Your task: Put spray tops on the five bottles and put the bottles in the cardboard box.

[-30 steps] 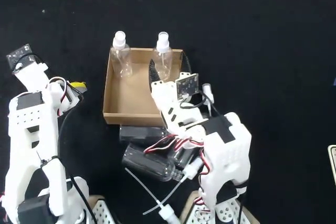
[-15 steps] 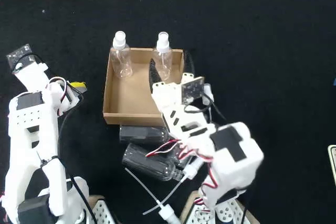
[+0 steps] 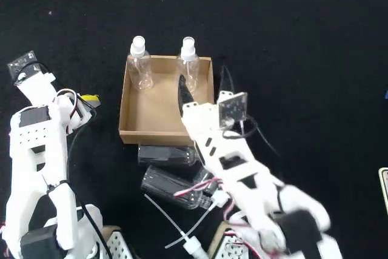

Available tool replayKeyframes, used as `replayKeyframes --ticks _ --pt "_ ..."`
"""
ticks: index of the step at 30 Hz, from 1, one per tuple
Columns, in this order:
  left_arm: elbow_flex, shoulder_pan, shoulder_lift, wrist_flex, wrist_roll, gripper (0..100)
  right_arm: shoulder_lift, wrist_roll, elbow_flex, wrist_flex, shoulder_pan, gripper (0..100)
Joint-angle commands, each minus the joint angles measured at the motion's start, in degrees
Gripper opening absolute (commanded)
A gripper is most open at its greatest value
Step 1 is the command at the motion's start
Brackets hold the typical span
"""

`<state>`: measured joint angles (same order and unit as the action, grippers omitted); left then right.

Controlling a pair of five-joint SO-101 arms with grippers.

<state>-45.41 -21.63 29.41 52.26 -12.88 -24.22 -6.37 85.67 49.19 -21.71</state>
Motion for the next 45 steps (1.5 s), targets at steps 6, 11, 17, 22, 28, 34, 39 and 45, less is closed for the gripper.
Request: replayKeyframes --ticks 6,11,17,22,28,34,39,45 --pt "0.2 0.6 0.6 -0.8 0.0 34 -34.4 -0.7 -3.5 -42.3 12.0 35.3" --pt "0.2 0.3 0.6 -0.8 0.0 34 -55.6 -0.4 -10.9 -74.4 20.4 35.3" --pt "0.0 0.3 0.6 -0.9 0.0 34 -66.7 -0.3 -12.5 -90.8 20.6 33.4" --pt "0.0 0.3 0.6 -0.9 0.0 34 -64.8 -0.4 -16.0 -98.8 20.5 19.8" --pt "0.0 0.3 0.6 -0.9 0.0 34 -53.7 -0.4 -28.4 -110.6 20.5 28.4" --pt "0.0 0.3 0.6 -0.9 0.0 34 -34.8 -5.7 -41.8 -124.6 20.0 34.2" --pt "0.0 0.5 0.6 -0.9 0.0 34 -26.9 -6.9 -41.8 -128.8 16.4 34.2" --pt "0.0 0.3 0.6 -0.9 0.0 34 -23.5 -6.9 -38.7 -128.8 6.5 34.5"
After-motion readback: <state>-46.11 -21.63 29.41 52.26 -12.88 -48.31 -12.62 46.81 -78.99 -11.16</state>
